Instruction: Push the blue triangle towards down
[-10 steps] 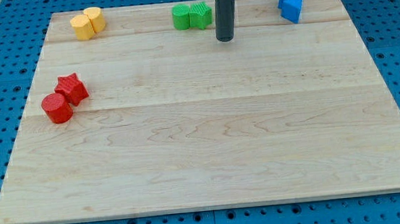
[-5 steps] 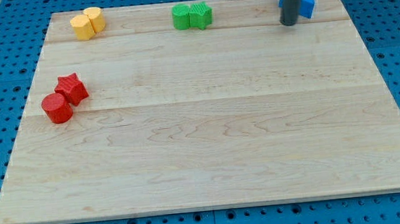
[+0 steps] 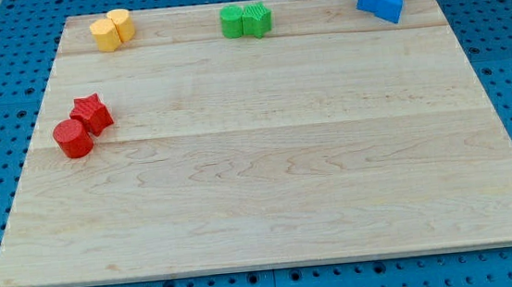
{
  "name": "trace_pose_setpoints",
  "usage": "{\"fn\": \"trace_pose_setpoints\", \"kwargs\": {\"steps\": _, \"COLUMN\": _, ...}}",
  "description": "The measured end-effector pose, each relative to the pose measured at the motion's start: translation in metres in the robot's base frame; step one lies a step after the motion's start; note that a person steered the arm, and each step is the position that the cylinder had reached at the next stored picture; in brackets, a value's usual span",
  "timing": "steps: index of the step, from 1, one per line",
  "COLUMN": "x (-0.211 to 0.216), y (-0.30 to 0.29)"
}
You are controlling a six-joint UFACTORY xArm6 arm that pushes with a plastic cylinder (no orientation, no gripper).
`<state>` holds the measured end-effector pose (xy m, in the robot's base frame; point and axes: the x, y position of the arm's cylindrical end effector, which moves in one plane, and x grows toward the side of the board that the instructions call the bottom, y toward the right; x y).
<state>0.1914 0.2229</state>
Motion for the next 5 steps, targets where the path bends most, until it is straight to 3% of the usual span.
{"fn": "trace_pose_setpoints", "kwargs": {"steps": 1, "x": 0.024, "y": -0.013}}
{"fn": "trace_pose_setpoints", "kwargs": {"steps": 2, "x": 0.063, "y": 0.046}}
{"fn": "trace_pose_setpoints", "kwargs": {"steps": 3, "x": 0.073, "y": 0.068}}
{"fn": "trace_pose_setpoints", "kwargs": {"steps": 4, "x": 0.088, "y": 0.027}}
{"fn": "trace_pose_setpoints", "kwargs": {"steps": 5, "x": 0.083, "y": 0.022}}
